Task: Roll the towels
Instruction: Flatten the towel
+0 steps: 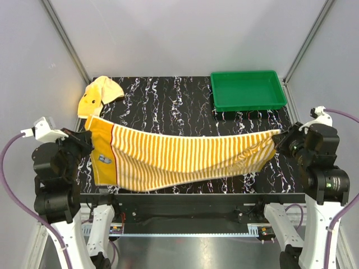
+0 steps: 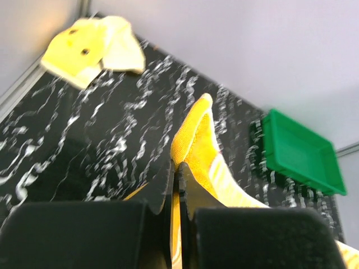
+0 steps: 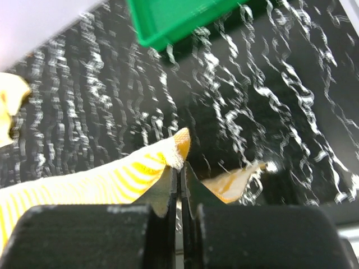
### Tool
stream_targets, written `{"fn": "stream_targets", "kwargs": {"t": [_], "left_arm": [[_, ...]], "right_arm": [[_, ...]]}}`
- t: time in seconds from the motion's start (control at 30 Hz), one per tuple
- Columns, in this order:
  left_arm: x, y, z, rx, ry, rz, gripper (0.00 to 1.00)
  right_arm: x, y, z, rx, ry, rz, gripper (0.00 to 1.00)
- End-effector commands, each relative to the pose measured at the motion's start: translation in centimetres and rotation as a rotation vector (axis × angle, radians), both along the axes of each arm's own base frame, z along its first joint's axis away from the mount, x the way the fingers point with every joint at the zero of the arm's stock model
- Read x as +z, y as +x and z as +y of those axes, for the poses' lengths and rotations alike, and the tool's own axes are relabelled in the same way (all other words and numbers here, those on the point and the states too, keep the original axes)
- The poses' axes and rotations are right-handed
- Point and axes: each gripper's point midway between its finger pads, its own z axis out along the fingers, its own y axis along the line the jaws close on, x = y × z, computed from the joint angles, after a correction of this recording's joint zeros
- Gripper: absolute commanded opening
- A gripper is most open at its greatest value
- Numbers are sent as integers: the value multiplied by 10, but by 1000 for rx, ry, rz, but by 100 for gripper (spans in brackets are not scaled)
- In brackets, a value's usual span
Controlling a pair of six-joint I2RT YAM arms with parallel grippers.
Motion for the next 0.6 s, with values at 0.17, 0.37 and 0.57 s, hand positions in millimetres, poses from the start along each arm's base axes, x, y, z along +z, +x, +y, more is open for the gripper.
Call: {"fn": "stream_targets", "kwargs": {"t": [0.17,0.37,0.57], "left_arm": [[-75,56,23,53,1,245,0],[-130,117,34,61,-62,358,0],[-181,183,48,89,-125,469,0]], "right_arm": [[-65,73,-23,-117,-29,228,0],[-132,147,-20,-118,19,301,0],[-188,216,-26,-118,16,383,0]]}}
